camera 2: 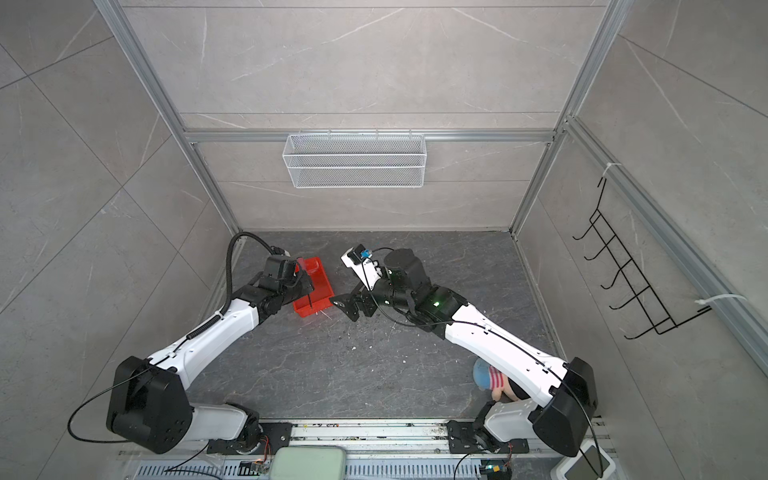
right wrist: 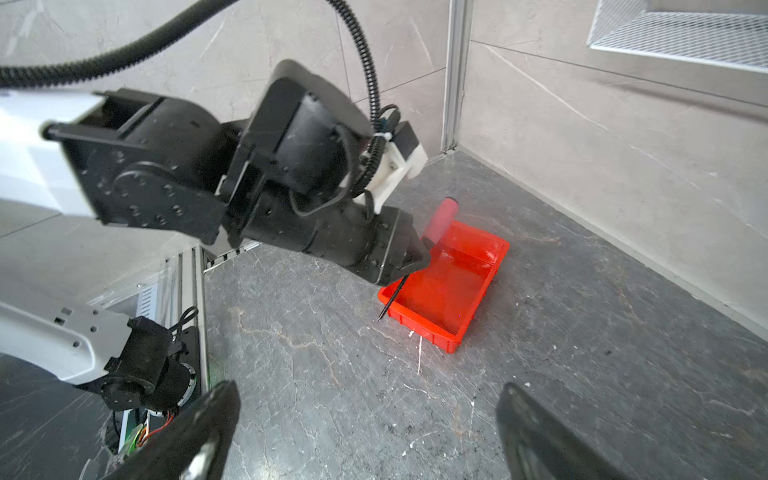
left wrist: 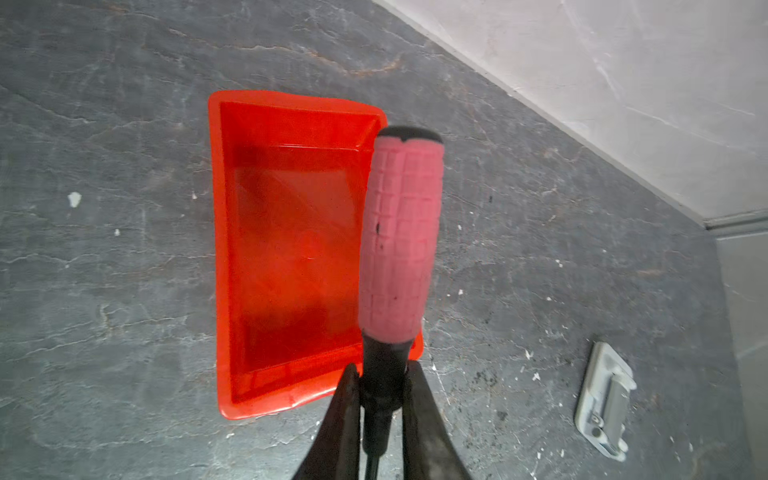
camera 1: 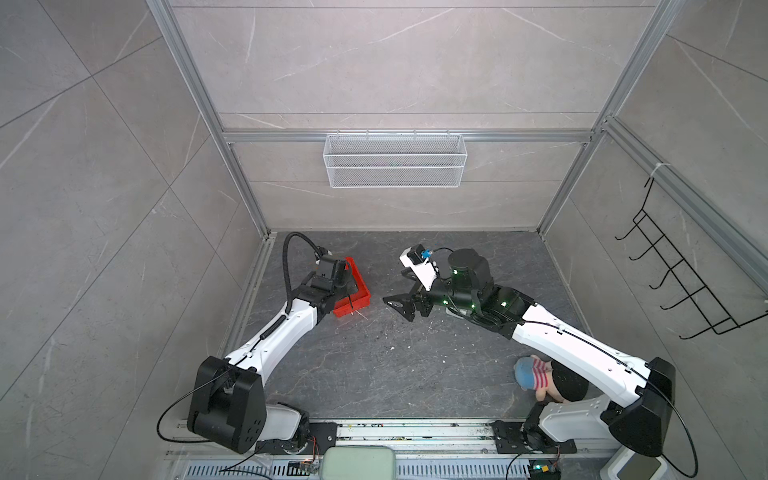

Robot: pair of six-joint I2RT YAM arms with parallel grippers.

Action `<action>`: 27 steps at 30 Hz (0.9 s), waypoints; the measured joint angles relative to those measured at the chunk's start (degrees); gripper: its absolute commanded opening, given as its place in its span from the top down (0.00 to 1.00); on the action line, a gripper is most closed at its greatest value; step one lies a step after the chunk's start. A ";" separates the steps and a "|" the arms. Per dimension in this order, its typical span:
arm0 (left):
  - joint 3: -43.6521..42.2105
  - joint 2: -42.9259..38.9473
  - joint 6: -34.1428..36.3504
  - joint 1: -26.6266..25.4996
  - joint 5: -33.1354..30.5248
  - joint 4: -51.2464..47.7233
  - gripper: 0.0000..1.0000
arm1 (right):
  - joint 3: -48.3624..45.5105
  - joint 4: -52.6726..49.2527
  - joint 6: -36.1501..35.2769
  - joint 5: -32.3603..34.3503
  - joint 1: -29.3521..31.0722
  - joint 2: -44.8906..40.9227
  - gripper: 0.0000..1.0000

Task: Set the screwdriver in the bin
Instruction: 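Lower the screwdriver into the red bin with the left gripper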

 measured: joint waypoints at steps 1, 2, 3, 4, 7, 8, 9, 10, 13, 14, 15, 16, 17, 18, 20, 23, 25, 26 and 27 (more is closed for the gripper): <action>0.52 0.81 0.00 0.33 -0.20 -0.55 1.00 | -0.02 0.22 -0.46 0.04 0.50 0.39 0.01; 1.16 1.73 0.00 0.72 -0.31 -1.29 1.00 | -0.02 0.48 -0.98 0.24 1.09 0.94 0.01; 1.70 2.67 -0.04 1.09 -0.37 -1.86 1.00 | -0.02 0.61 -1.44 0.37 1.60 1.44 0.01; 2.23 3.56 -0.20 1.40 -0.39 -2.36 1.00 | -0.02 0.74 -1.73 0.52 2.01 1.88 0.01; 4.31 7.06 -0.87 2.51 -0.39 -3.78 1.00 | -0.02 1.16 -2.47 1.11 3.04 3.37 0.01; 5.09 8.20 -1.05 2.80 -0.35 -4.15 1.00 | -0.02 1.27 -2.64 1.31 3.21 3.69 0.01; 6.12 9.62 -1.14 3.13 -0.33 -4.57 1.00 | -0.02 1.38 -2.78 1.55 3.34 4.00 0.01; 7.34 11.08 -1.16 3.43 -0.26 -5.01 1.00 | -0.02 1.44 -2.89 1.75 3.39 4.13 0.01; 10.54 14.82 -1.11 4.22 -0.17 -5.57 1.00 | -0.02 1.46 -3.13 2.47 3.54 4.20 0.01; 11.54 16.00 -1.05 4.46 -0.15 -5.70 1.00 | -0.02 1.55 -3.17 2.67 3.58 4.20 0.01; 12.63 17.22 -1.05 4.76 -0.11 -5.84 1.00 | -0.02 1.60 -3.30 2.97 3.61 4.20 0.01; 13.44 18.29 -1.03 5.01 -0.07 -5.88 1.00 | -0.02 1.57 -3.32 3.23 3.65 4.20 0.01; 14.32 19.37 -1.03 5.25 0.02 -5.97 1.00 | -0.02 1.57 -3.34 3.58 3.65 4.20 0.01; 15.19 20.46 -1.03 5.53 0.15 -6.08 1.00 | -0.02 1.57 -3.37 3.85 3.65 4.20 0.01; 16.65 22.58 -1.03 6.08 0.37 -6.19 1.00 | -0.07 1.55 -3.52 4.48 3.65 4.20 0.01; 18.25 25.44 -1.07 6.45 0.87 -6.34 1.00 | -0.20 1.51 -3.56 5.31 3.65 4.17 0.01; 18.75 26.99 -1.16 6.60 1.42 -6.47 1.00 | -0.22 1.38 -3.56 5.86 3.65 4.17 0.01; 19.04 27.69 -1.25 6.60 1.49 -6.67 1.00 | -0.22 1.36 -3.58 6.10 3.65 4.17 0.01; 19.21 28.28 -1.29 6.60 1.68 -6.71 1.00 | -0.22 1.36 -3.74 6.29 3.65 4.17 0.01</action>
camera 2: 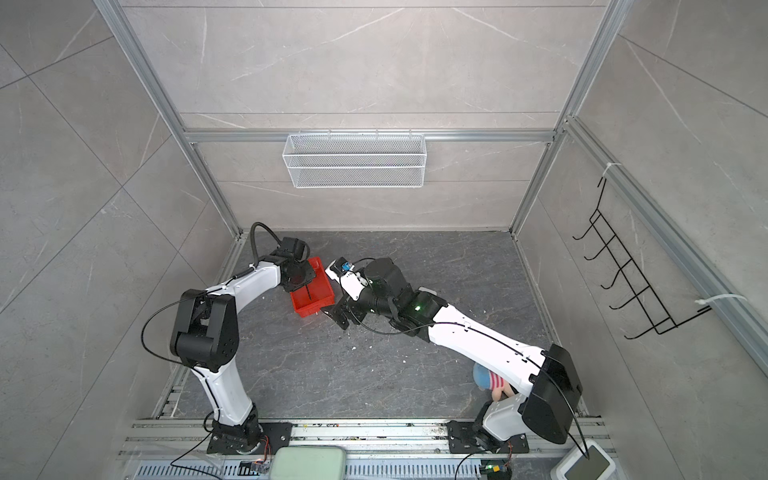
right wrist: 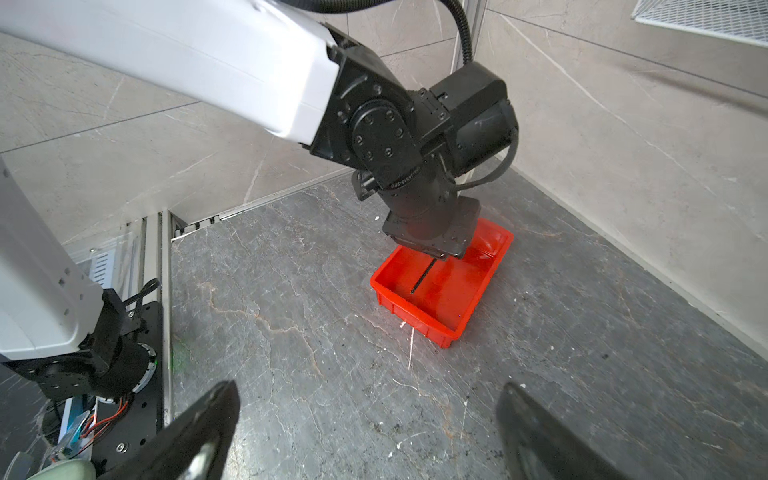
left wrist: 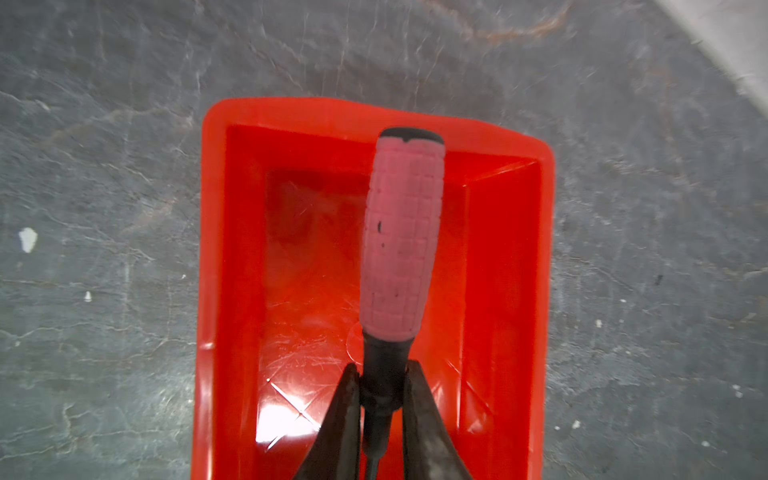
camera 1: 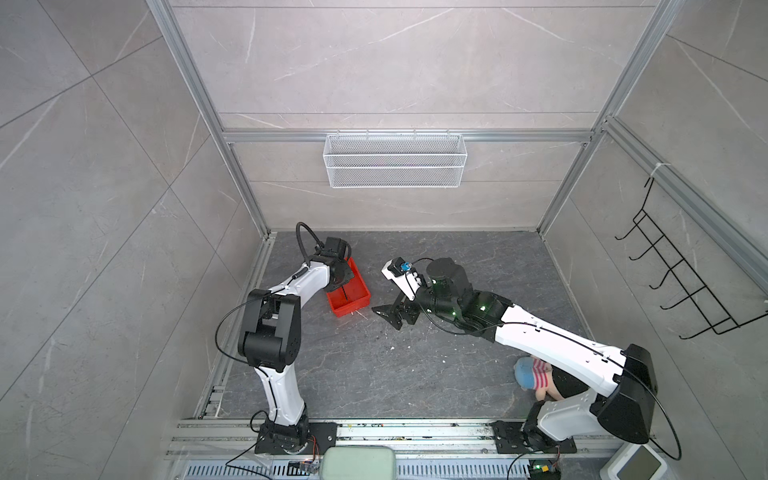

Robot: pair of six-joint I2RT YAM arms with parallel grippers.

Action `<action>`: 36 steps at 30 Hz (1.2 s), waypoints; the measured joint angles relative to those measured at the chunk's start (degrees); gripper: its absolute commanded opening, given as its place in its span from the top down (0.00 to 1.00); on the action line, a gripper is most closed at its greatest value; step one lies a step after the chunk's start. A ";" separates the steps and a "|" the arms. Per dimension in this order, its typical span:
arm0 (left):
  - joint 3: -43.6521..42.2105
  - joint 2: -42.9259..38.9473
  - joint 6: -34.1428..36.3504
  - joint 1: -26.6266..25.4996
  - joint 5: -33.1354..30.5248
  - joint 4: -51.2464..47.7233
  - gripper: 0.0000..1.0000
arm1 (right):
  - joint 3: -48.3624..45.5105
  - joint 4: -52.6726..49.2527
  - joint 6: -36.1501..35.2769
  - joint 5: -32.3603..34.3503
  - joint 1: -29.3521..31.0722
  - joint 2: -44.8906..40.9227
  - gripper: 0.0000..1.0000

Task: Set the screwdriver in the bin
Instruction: 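Lower the screwdriver into the red bin with the left gripper, then open the left gripper to release the screwdriver and lift away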

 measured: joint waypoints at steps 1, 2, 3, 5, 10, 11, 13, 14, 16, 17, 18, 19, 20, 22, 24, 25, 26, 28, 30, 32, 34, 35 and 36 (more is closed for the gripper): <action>0.17 0.74 -0.13 0.00 0.15 -0.02 1.00 | 0.00 0.02 -0.02 0.20 0.00 0.00 0.01; 0.24 1.40 -0.22 0.00 0.20 -0.07 1.00 | 0.00 0.02 -0.02 0.31 0.00 0.00 0.01; 0.24 1.81 -0.35 0.00 0.24 -0.17 1.00 | -0.02 0.00 -0.02 0.39 0.00 0.00 0.01; 0.24 2.58 -0.46 0.00 0.28 -0.46 1.00 | -0.04 0.00 -0.04 0.59 0.00 0.02 0.01; 0.44 4.09 -0.48 -0.02 0.33 -0.46 1.00 | -0.66 0.04 -0.02 1.07 0.00 0.00 0.01; 0.48 4.37 -0.48 -0.02 0.33 -0.44 1.00 | -0.87 -0.02 -0.04 1.25 0.00 -0.02 0.01; 0.48 5.05 -0.46 -0.02 0.26 -0.46 1.00 | -1.51 0.00 -0.02 1.60 0.00 -0.07 0.01; 0.48 5.25 -0.48 -0.02 0.20 -0.48 1.00 | -1.77 0.00 -0.02 1.70 0.00 -0.07 0.01; 0.48 5.42 -0.46 -0.02 0.13 -0.74 0.92 | -2.25 -0.15 -0.02 2.10 0.00 -0.20 0.01; 0.48 5.42 -0.46 -0.02 0.09 -0.74 0.87 | -2.34 -0.31 -0.02 2.21 0.00 -0.24 0.01; 0.55 5.42 -0.46 0.00 0.04 -0.72 0.81 | -2.43 -0.37 -0.02 2.34 0.00 -0.33 0.01; 0.57 5.42 -0.35 -0.02 -0.07 -0.72 0.73 | -2.64 -0.42 -0.02 2.54 0.00 -0.59 0.01; 0.57 5.42 -0.24 -0.02 -0.13 -0.74 0.66 | -2.78 -0.46 -0.04 2.73 0.00 -0.81 0.01; 0.66 5.29 0.31 -0.02 -0.35 -0.74 0.53 | -2.95 -0.44 -0.02 3.02 0.00 -1.27 0.01; 0.66 4.87 0.68 -0.04 -0.35 -0.68 0.46 | -2.97 -0.42 -0.11 3.41 0.00 -1.66 0.01; 0.66 4.46 1.16 -0.09 -0.44 -0.63 0.44 | -2.97 -0.42 -0.24 3.61 0.00 -1.81 0.01; 0.66 3.98 1.49 -0.15 -0.44 -0.57 0.43 | -2.97 -0.44 -0.42 3.74 0.00 -1.88 0.01; 0.66 2.36 2.89 -0.52 -0.96 -0.52 0.40 | -2.97 -0.42 -0.68 4.17 0.00 -1.95 0.01; 0.66 0.42 4.26 -0.98 -1.86 -0.46 0.38 | -2.99 -0.42 -0.98 4.68 0.04 -1.95 0.01; 0.66 -1.66 5.77 -1.66 -2.56 -0.33 0.35 | -3.06 -0.39 -1.09 5.14 0.04 -1.97 0.01; 0.66 -3.87 7.39 -2.56 -3.52 -0.17 0.31 | -3.30 -0.26 -1.07 5.60 0.04 -2.08 0.01; 0.63 -4.79 8.20 -2.97 -3.87 0.07 0.29 | -3.45 -0.15 -1.07 5.99 0.04 -2.19 0.01; 0.39 -5.92 9.22 -3.48 -4.42 0.76 0.27 | -3.72 0.13 -1.05 6.47 0.04 -2.32 0.01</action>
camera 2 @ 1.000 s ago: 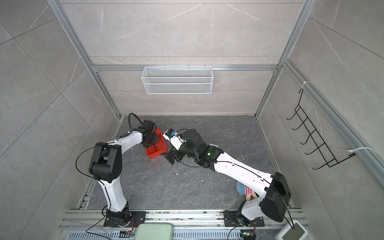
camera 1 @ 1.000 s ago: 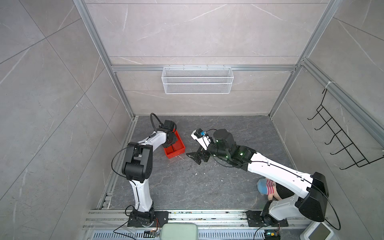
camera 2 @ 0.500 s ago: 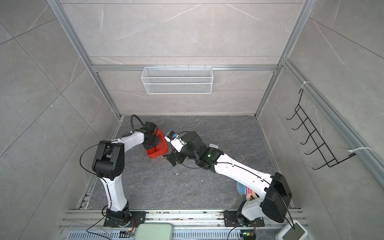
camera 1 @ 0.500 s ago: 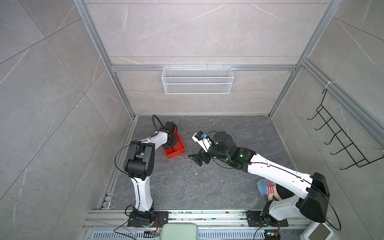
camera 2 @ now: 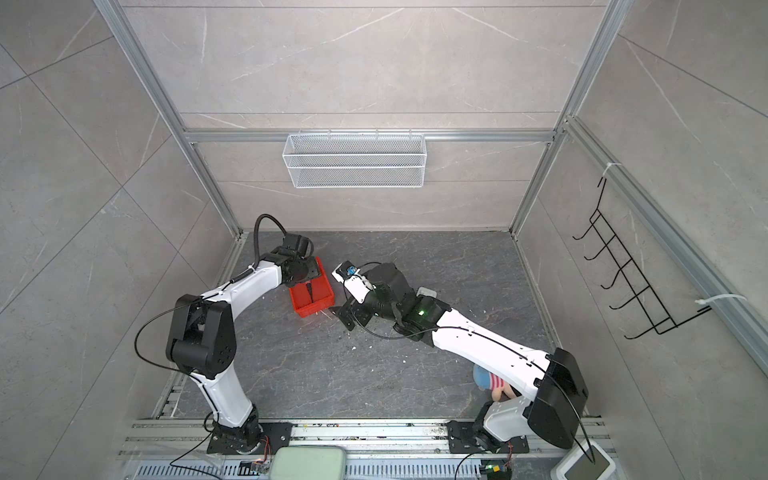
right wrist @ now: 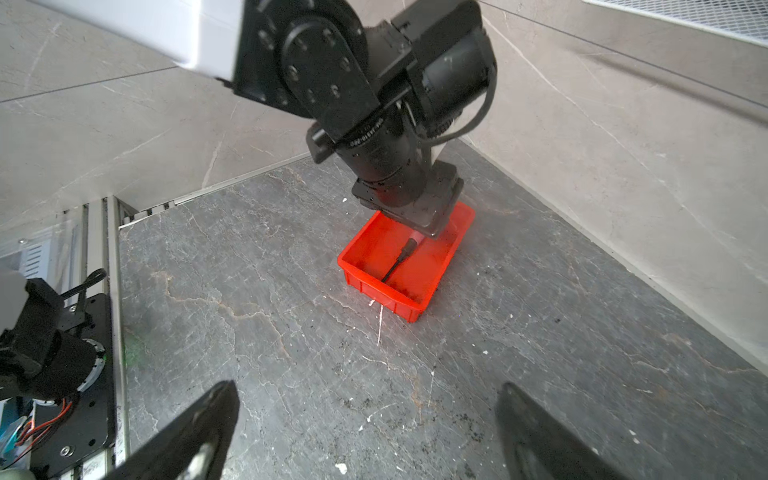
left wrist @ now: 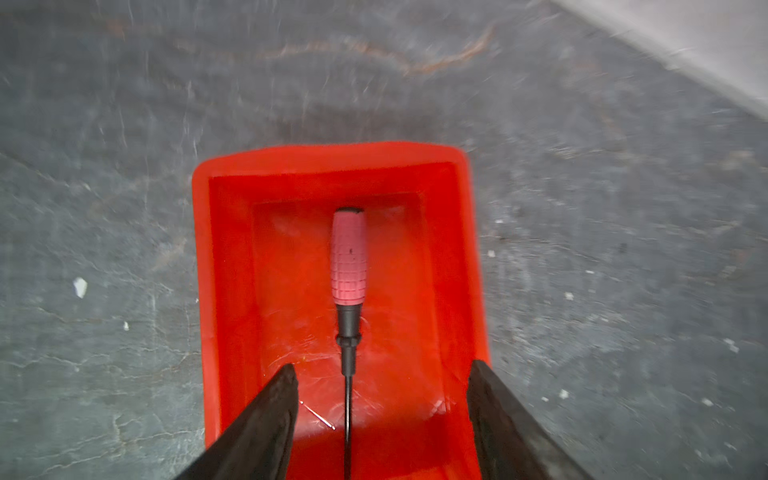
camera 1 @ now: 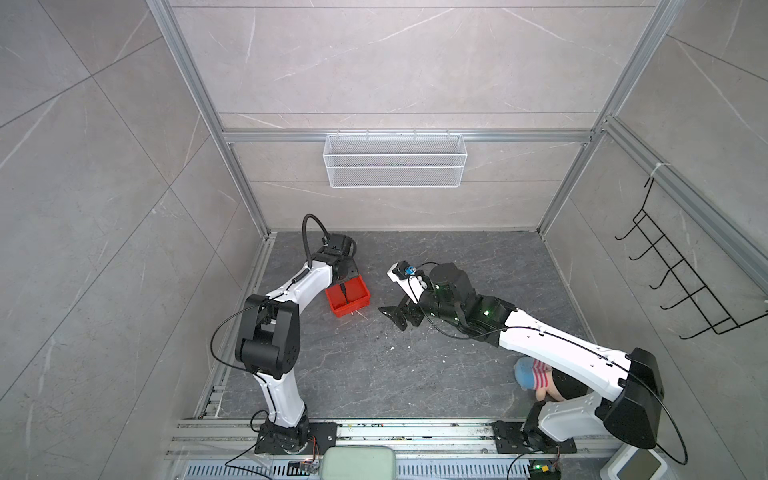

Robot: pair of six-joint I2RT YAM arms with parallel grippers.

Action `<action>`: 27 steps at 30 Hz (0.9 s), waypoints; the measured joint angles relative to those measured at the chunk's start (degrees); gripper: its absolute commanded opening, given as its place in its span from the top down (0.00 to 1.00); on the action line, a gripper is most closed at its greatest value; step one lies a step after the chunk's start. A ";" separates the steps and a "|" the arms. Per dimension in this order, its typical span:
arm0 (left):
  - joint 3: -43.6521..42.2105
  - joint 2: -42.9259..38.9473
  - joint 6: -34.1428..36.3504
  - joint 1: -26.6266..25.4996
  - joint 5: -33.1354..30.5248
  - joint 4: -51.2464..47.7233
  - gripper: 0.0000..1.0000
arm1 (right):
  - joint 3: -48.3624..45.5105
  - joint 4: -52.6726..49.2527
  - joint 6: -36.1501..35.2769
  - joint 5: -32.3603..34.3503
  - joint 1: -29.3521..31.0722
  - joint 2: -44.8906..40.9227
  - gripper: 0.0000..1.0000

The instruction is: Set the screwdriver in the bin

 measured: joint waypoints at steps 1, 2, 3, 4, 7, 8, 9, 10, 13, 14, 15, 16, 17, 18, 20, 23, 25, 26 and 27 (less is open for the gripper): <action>-0.50 -1.22 1.03 -0.48 -0.46 1.11 0.24 | -0.33 0.33 0.02 0.74 0.00 -0.22 0.01; -1.22 -2.38 1.92 -0.85 -0.57 2.14 0.21 | -0.57 0.46 0.04 1.44 0.00 -0.44 0.01; -2.45 -4.07 3.28 -1.33 -0.70 3.56 0.17 | -0.90 0.85 0.17 2.27 0.00 -0.72 0.01; -3.80 -5.84 4.74 -1.79 -0.72 4.90 0.15 | -1.44 1.60 0.68 3.54 0.00 -1.14 0.01; -7.72 -10.60 8.79 -2.89 -0.61 8.28 0.10 | -3.43 3.93 2.49 7.52 0.04 -2.69 0.01; -8.92 -12.07 9.92 -3.17 -0.48 9.35 0.10 | -4.04 4.59 3.06 8.79 0.04 -3.26 0.01; -10.29 -13.73 11.23 -3.45 -0.33 10.49 0.10 | -4.55 5.07 3.54 10.14 0.04 -3.85 0.01; -11.72 -15.47 12.46 -3.67 0.00 11.56 0.09 | -4.90 5.46 4.09 11.30 0.00 -4.35 0.01; -16.35 -20.79 15.63 -3.72 1.31 14.91 0.06 | -5.75 7.19 5.25 14.23 -0.57 -5.81 0.01; -17.88 -22.38 16.44 -3.72 1.62 16.06 0.06 | -6.38 7.93 5.68 14.99 -0.96 -6.43 0.01; -19.85 -24.44 17.40 -3.69 1.92 17.29 0.06 | -7.15 8.57 6.08 15.67 -1.55 -7.19 0.01; -21.79 -26.32 18.25 -3.67 2.14 18.53 0.06 | -7.87 8.98 6.36 16.24 -2.23 -7.85 0.01; -23.39 -27.82 18.86 -3.67 2.12 19.47 0.06 | -8.63 9.38 6.56 16.72 -3.08 -8.48 0.01; -25.11 -29.38 19.45 -3.67 1.97 20.26 0.05 | -9.44 9.68 6.82 17.14 -4.15 -9.16 0.01; -28.65 -32.15 20.57 -3.67 1.01 22.05 0.04 | -11.26 10.29 7.19 17.73 -6.64 -10.40 0.01; -34.62 -35.58 22.51 -3.54 -0.76 25.42 0.04 | -15.89 12.07 7.37 17.75 -12.15 -12.81 0.01; -39.50 -37.57 24.33 -3.30 -2.19 28.46 0.07 | -21.05 14.38 7.21 17.73 -17.09 -14.91 0.01; -41.97 -38.34 25.18 -3.10 -2.69 30.25 0.08 | -23.61 15.96 6.67 17.75 -19.17 -15.67 0.01; -45.35 -39.36 26.23 -2.67 -3.26 33.05 0.09 | -26.71 18.05 5.79 17.86 -21.31 -16.44 0.01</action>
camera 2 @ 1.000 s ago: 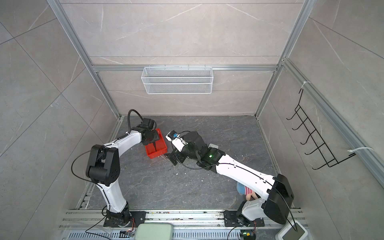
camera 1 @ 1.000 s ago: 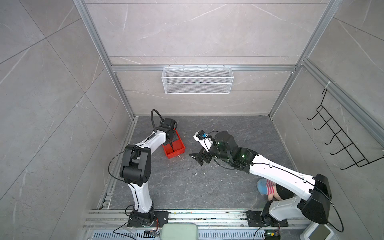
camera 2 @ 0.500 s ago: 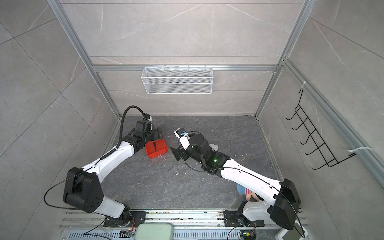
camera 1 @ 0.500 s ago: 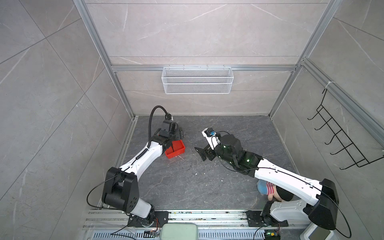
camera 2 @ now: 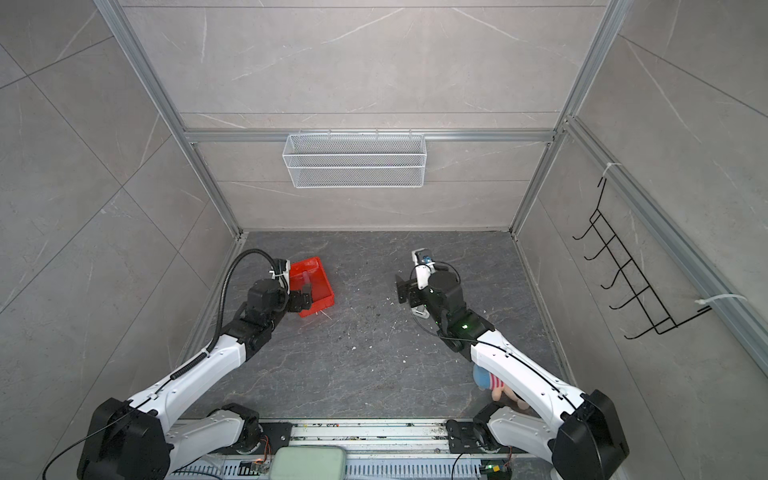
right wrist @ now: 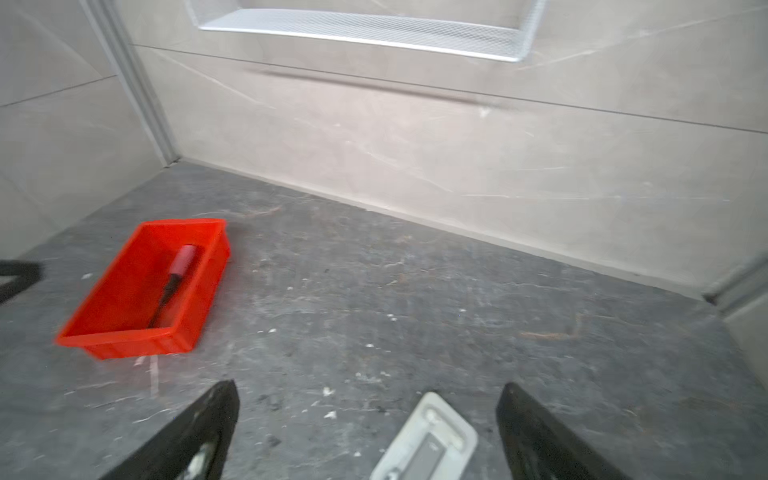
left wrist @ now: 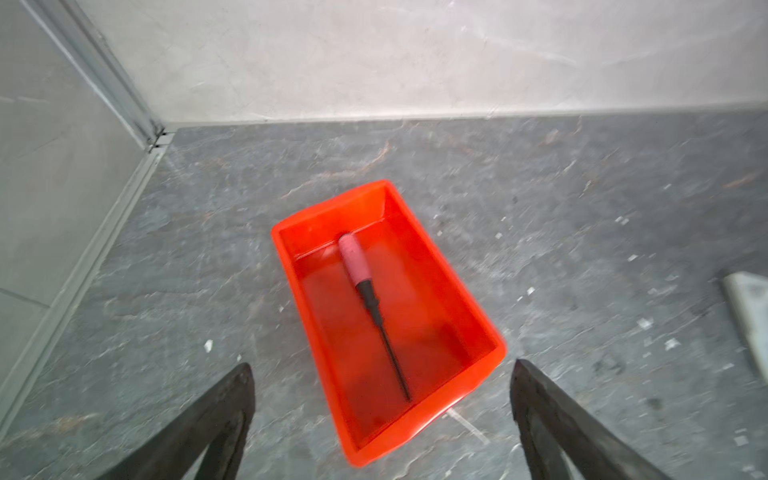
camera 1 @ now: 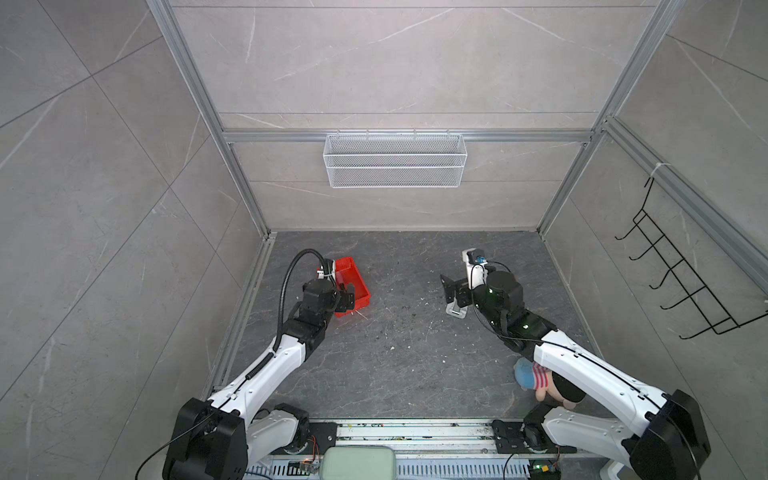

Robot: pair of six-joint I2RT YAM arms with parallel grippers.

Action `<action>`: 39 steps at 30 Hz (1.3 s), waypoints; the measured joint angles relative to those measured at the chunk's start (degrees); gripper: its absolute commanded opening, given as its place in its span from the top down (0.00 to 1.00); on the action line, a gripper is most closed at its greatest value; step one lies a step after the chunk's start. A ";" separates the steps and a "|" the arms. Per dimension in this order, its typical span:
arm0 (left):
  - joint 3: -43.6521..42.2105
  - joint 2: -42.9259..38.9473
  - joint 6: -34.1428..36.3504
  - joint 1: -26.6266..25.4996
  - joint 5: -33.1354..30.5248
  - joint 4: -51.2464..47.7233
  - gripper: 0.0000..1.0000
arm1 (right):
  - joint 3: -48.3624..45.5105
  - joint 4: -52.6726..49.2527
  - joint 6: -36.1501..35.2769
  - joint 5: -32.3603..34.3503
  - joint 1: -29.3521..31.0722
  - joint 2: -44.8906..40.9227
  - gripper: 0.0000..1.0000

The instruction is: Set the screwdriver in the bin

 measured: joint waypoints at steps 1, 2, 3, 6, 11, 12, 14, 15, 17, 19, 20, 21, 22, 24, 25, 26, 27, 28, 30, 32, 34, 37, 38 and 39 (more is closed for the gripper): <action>-3.50 -0.92 0.79 0.59 -0.26 2.71 0.11 | -3.54 2.08 -0.98 0.28 -2.12 -0.68 0.01; -6.58 -1.55 1.44 1.25 -0.31 5.55 0.14 | -6.05 3.48 -1.60 0.26 -3.63 -0.94 0.01; -10.69 -2.25 2.21 2.29 -0.31 9.31 0.14 | -8.85 4.90 -2.43 0.26 -5.57 -0.90 0.01; -17.75 -3.32 4.17 5.38 -0.37 13.33 0.12 | -14.80 8.59 -3.87 0.07 -10.80 0.22 0.01; -19.30 -5.84 6.91 8.02 -1.27 16.57 0.10 | -19.87 18.49 -4.33 -2.43 -16.87 6.08 0.01; -19.89 -6.32 7.13 8.52 -1.25 18.08 0.09 | -20.65 20.76 -4.33 -3.10 -17.90 7.56 0.01; -21.59 -6.45 7.39 9.70 -1.25 21.07 0.08 | -22.14 25.27 -4.04 -4.68 -20.11 10.49 0.01; -22.51 -5.99 7.52 10.43 -1.25 22.45 0.08 | -22.73 27.43 -3.61 -5.60 -21.31 11.85 0.01; -23.87 -4.31 7.74 11.87 -1.03 24.57 0.08 | -23.61 31.76 -2.49 -7.26 -23.54 14.45 0.01; -24.30 -1.38 7.89 13.44 -0.09 26.95 0.08 | -24.09 35.34 -1.77 -8.74 -25.00 16.70 0.01; -24.30 0.52 7.98 14.12 0.31 28.74 0.08 | -24.30 37.44 -1.42 -9.51 -25.44 17.90 0.01; -24.26 2.32 8.02 14.69 0.85 30.49 0.08 | -24.48 39.34 -1.20 -10.23 -25.73 19.17 0.01; -24.13 3.98 8.11 15.17 1.44 31.89 0.08 | -24.70 41.09 -1.03 -10.80 -25.88 20.17 0.01; -23.26 8.33 8.22 15.91 2.34 35.06 0.11 | -24.83 43.12 -0.83 -12.33 -26.16 22.08 0.01; -22.45 10.71 8.31 16.15 2.75 36.35 0.11 | -24.81 42.95 -0.83 -13.22 -26.29 22.21 0.01; -21.66 12.52 8.33 16.22 2.84 37.13 0.11 | -24.65 42.71 -0.85 -13.94 -26.34 22.21 0.01; -20.74 14.67 8.33 16.28 2.86 38.23 0.10 | -24.17 42.53 -0.85 -14.67 -26.40 22.29 0.01; -19.98 16.63 8.33 16.37 2.86 39.65 0.10 | -23.32 42.03 -0.87 -15.37 -26.38 22.45 0.01; -18.56 20.02 8.26 16.90 3.23 41.40 0.07 | -22.01 41.38 -0.90 -16.31 -26.38 22.47 0.01; -17.49 21.16 7.85 18.05 4.46 41.05 0.02 | -21.44 41.31 -1.05 -16.85 -26.38 22.47 0.01; -16.15 22.58 7.43 19.52 5.68 41.38 0.00 | -21.38 41.03 -1.07 -17.18 -26.38 22.47 0.01; -13.86 23.21 6.21 22.47 9.35 39.47 0.00 | -21.38 40.83 -1.07 -17.42 -26.38 22.47 0.01; -13.29 23.23 5.95 23.15 10.27 38.99 0.00 | -21.38 40.76 -1.07 -17.46 -26.38 22.47 0.01; -13.09 23.23 5.73 23.61 10.58 38.99 0.00 | -21.38 40.72 -1.07 -17.49 -26.38 22.47 0.01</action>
